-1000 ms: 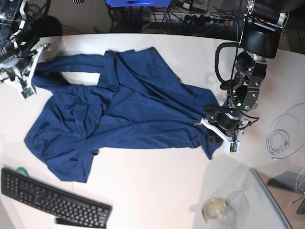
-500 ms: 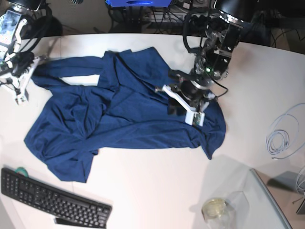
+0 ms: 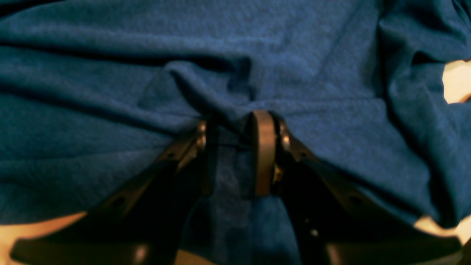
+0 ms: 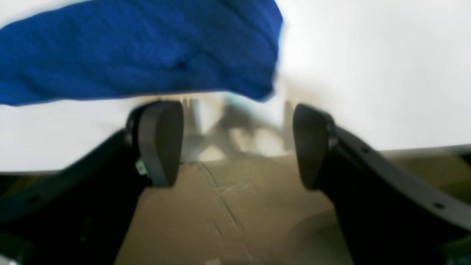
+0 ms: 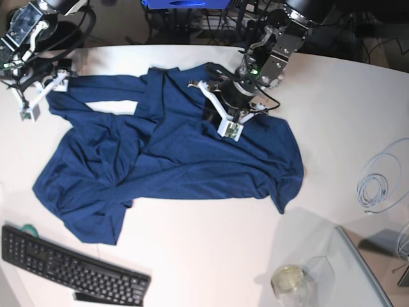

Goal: Layout the t-shirt on the table in an organized manner, then fold the t-shirt properly
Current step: 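Pull the pinched fabric with the left gripper while the right gripper folds a sleeve inward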

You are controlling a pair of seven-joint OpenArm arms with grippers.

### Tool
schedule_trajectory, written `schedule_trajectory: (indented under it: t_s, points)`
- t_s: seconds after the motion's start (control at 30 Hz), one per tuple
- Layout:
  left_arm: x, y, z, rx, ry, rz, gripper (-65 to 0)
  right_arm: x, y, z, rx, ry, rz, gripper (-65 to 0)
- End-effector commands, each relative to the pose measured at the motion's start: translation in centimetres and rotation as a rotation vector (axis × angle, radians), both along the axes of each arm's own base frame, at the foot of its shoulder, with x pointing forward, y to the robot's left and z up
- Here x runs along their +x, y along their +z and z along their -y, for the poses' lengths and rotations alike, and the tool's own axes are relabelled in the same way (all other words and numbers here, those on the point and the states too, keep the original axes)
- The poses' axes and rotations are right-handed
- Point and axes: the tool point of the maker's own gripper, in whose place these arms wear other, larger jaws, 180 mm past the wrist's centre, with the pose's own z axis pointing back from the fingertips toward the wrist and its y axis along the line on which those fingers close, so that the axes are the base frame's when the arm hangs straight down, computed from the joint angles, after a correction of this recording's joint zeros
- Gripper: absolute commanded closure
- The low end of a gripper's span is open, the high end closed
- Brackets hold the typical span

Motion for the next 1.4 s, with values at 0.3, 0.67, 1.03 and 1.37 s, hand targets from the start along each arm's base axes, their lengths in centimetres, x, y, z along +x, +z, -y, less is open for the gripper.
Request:
schedule_trajectory:
  t_s: [0.3, 0.67, 1.03, 1.37]
  points:
    - [-0.2, 1.7, -7.9, 0.114, 0.076, 0.036, -16.1, 0.6, -2.0, -3.4, 0.183, -0.012, -0.006, -42.5]
    - [0.6, 2.6, -11.6, 0.139, 0.173, 0.062, -16.1, 0.3, -2.8, -3.6, 0.204, -0.024, -0.009, 0.0]
    - [2.4, 6.1, -11.0, 0.123, 0.143, 0.160, -16.0, 0.9, 7.3, 1.6, -0.140, 0.048, 0.123, -0.3]
    - [2.1, 9.7, -14.4, 0.151, 0.212, 0.239, -16.0, 8.4, 11.3, -7.4, -0.016, 0.377, 0.354, -0.6]
